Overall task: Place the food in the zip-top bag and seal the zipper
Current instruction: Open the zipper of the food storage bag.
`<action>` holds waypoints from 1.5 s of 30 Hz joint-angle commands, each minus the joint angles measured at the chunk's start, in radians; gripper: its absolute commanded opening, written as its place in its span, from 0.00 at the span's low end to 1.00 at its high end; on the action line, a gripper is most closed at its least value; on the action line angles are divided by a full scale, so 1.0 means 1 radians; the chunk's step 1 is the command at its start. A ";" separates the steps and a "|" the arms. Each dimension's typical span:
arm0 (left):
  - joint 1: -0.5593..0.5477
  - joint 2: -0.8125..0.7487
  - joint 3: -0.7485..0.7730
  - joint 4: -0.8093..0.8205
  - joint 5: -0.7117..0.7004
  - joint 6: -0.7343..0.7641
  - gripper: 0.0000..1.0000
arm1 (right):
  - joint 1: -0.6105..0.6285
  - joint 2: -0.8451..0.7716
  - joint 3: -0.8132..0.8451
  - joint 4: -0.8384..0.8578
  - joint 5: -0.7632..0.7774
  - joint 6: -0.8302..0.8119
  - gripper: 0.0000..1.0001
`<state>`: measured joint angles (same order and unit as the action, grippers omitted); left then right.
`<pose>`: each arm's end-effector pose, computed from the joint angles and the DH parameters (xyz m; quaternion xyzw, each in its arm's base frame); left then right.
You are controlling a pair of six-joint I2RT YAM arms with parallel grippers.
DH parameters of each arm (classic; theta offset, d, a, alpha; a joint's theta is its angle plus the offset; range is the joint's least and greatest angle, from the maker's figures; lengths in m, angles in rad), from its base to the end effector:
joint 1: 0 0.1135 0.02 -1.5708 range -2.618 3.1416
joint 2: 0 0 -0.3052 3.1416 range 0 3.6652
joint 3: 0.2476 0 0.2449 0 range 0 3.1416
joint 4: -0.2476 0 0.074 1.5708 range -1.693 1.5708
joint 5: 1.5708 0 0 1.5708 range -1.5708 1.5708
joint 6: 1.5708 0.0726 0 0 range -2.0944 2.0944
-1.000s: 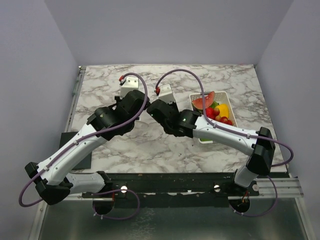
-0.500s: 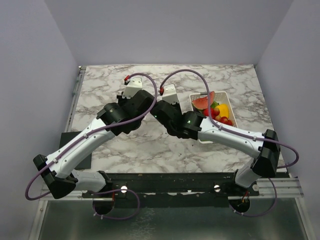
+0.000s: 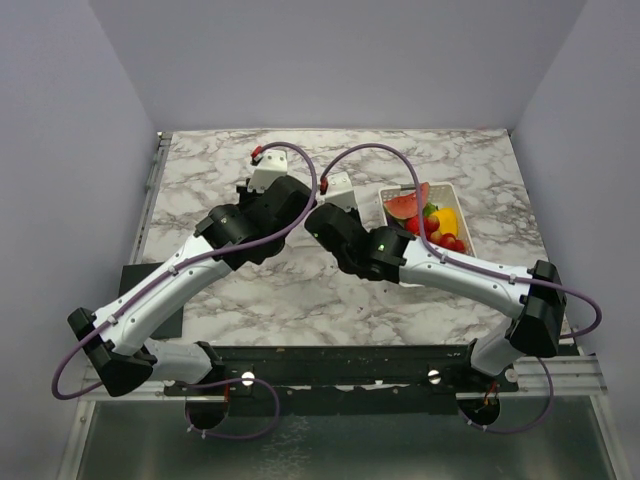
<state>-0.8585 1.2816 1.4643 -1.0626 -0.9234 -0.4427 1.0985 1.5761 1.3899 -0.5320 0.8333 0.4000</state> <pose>0.1945 -0.1367 0.4174 0.0263 0.8554 0.1499 0.4951 0.2110 0.2948 0.3529 -0.1277 0.8396 -0.0123 0.5278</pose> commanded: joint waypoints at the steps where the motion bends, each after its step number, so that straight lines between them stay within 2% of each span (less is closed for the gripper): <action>1: 0.005 0.011 0.010 0.041 -0.006 0.035 0.00 | -0.004 -0.028 -0.009 0.050 -0.046 -0.026 0.11; 8: 0.004 0.018 -0.013 0.073 -0.019 0.057 0.00 | -0.018 -0.008 0.010 0.126 -0.123 -0.043 0.25; 13: 0.005 0.036 -0.021 0.079 -0.043 0.074 0.00 | -0.041 -0.011 0.016 0.200 -0.231 -0.044 0.29; 19: 0.004 0.050 -0.034 0.103 -0.063 0.083 0.00 | -0.053 -0.024 0.030 0.230 -0.315 -0.035 0.44; 23: 0.004 0.065 -0.042 0.115 -0.076 0.088 0.00 | -0.057 -0.046 0.021 0.242 -0.342 -0.031 0.50; 36: 0.006 0.104 -0.052 0.153 -0.111 0.115 0.00 | -0.079 -0.279 -0.142 0.302 -0.362 -0.025 0.59; 45: 0.007 0.149 -0.039 0.168 -0.164 0.163 0.00 | -0.104 -0.417 -0.207 0.162 -0.259 -0.050 0.64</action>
<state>-0.8520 1.3998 1.4151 -0.9108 -1.0210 -0.3222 1.0084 1.2118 1.2156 -0.2859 0.5068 0.3649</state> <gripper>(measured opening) 0.003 0.625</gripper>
